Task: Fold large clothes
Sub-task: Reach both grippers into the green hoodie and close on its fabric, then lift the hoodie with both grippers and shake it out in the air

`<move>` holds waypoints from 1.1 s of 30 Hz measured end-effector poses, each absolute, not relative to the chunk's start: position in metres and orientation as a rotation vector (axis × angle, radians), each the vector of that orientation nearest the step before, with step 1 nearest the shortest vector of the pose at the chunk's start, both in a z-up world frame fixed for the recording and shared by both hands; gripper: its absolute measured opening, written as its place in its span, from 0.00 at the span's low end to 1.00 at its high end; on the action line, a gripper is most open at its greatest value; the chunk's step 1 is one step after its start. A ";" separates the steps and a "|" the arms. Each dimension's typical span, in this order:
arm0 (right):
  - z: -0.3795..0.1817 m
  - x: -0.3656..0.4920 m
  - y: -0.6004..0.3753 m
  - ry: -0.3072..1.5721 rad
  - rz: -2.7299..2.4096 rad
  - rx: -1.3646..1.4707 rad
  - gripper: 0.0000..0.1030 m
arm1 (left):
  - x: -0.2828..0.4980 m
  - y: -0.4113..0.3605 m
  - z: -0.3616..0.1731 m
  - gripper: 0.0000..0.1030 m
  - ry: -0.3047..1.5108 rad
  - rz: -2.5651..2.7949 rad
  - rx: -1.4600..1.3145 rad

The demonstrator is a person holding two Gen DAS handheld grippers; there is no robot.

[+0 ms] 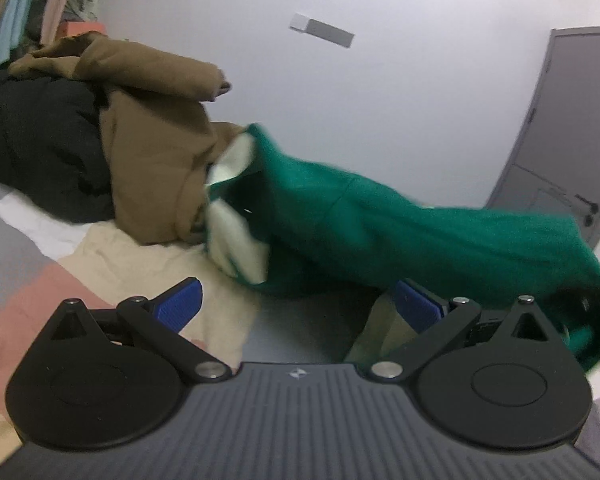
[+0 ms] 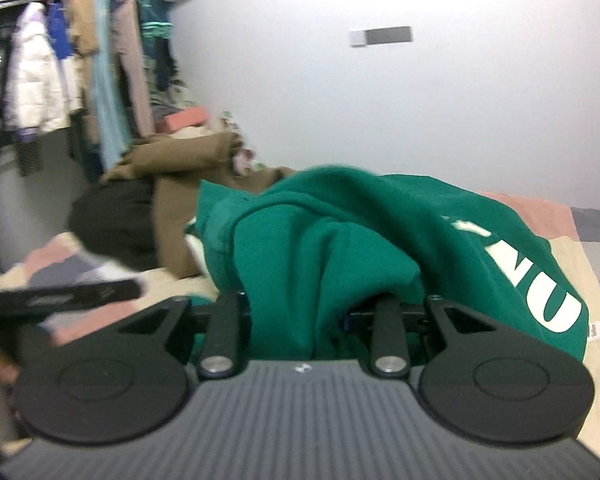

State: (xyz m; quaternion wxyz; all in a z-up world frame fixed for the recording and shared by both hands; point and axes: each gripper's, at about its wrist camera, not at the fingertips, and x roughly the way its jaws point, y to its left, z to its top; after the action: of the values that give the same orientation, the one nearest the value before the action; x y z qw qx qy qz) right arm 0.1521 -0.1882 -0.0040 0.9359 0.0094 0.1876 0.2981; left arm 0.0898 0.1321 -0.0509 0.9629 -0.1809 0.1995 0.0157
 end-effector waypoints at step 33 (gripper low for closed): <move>-0.080 0.100 -0.301 0.903 0.526 0.615 0.80 | 0.082 0.132 -0.106 0.99 0.759 -0.121 -0.821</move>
State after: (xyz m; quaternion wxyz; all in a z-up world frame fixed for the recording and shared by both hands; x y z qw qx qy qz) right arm 0.1004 -0.3012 -0.0801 0.8216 0.2892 0.4245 0.2473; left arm 0.0820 0.1316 -0.1061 0.8460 -0.3891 0.3599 -0.0574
